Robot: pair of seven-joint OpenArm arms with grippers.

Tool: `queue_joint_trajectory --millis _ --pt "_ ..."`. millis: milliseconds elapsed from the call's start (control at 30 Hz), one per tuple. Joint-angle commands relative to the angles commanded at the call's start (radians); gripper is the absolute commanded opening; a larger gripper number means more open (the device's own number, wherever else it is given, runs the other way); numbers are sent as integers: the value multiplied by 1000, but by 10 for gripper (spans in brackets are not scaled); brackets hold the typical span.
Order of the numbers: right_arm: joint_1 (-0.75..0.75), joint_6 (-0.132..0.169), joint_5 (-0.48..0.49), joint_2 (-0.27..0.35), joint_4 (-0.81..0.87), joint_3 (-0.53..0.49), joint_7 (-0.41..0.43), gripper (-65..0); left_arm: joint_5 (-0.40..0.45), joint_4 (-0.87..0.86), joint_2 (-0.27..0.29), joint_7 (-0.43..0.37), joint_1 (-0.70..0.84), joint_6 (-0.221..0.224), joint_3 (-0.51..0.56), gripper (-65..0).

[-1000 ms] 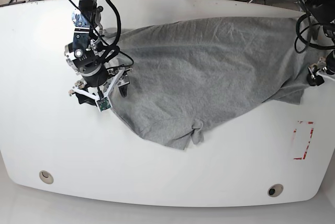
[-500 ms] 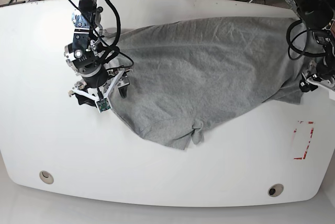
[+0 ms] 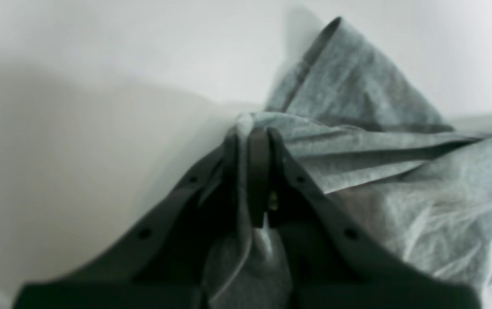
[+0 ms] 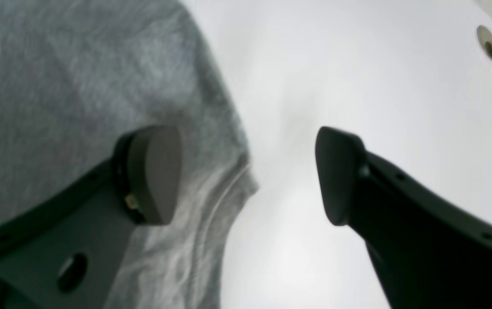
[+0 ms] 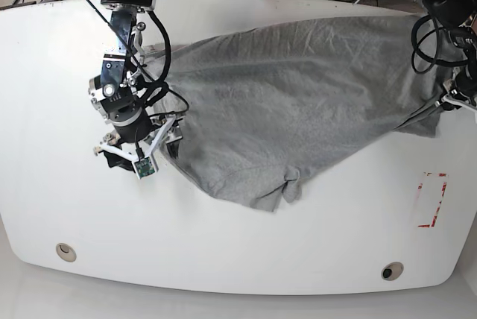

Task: Layout the t-shirt on the table in an organized manner, then fold the t-shirt properly
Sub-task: 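Move the right gripper to the shirt's hem and grasp it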

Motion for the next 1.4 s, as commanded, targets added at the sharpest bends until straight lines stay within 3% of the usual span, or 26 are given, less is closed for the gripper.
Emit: queue_joint_trajectory --millis 333,567,667,1033,1400 --pt "229 11 11 -25 -275 -20 2 -182 -2 84 0 41 34 -6 -6 -650" --pt "379 98 11 -80 -528 -43 5 -182 -2 173 3 43 63 -6 -6 -650" --pt "419 133 11 -98 -628 -41 46 -182 -2 215 18 66 68 -6 -6 -650" --pt "462 133 8 -109 -916 -44 264 -182 -2 373 23 173 68 -8 -6 -650" --pt "508 132 0 -110 -1085 -44 397 -182 -3 433 37 193 68 -8 -6 -650"
